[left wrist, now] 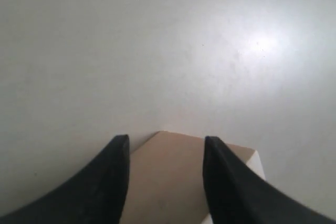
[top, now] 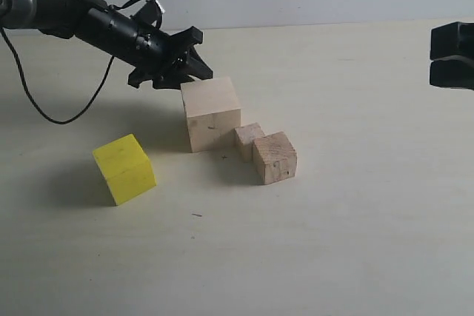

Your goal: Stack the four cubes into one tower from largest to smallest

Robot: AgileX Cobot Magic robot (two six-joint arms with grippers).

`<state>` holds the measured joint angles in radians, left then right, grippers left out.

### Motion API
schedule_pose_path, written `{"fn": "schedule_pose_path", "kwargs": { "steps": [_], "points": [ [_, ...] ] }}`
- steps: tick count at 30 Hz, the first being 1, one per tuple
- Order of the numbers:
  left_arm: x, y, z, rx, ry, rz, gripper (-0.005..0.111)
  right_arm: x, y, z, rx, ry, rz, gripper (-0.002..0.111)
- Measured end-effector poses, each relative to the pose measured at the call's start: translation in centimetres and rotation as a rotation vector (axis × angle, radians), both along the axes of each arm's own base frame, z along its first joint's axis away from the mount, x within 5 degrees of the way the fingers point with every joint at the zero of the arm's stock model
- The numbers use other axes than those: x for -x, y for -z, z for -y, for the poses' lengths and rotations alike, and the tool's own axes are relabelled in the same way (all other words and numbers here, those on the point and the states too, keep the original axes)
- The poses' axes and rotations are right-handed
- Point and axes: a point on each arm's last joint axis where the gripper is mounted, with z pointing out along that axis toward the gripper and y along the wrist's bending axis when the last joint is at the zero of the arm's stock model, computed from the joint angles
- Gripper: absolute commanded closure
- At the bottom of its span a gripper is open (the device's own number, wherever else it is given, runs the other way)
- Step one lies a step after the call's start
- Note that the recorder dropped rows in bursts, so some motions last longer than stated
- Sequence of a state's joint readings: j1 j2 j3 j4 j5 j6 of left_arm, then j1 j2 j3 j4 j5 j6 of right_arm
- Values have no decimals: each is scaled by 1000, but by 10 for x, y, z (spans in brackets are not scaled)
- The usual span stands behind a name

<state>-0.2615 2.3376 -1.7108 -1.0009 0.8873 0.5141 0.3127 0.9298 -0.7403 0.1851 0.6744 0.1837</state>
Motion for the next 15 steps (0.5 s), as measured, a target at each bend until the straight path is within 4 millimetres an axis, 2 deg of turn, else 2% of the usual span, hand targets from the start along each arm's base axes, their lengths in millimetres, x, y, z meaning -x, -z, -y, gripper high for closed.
{"fn": "schedule_pose_path", "kwargs": {
  "steps": [15],
  "points": [
    [9, -2, 3, 23, 152, 20, 62, 0, 0, 0, 0, 0, 0, 108]
  ]
}}
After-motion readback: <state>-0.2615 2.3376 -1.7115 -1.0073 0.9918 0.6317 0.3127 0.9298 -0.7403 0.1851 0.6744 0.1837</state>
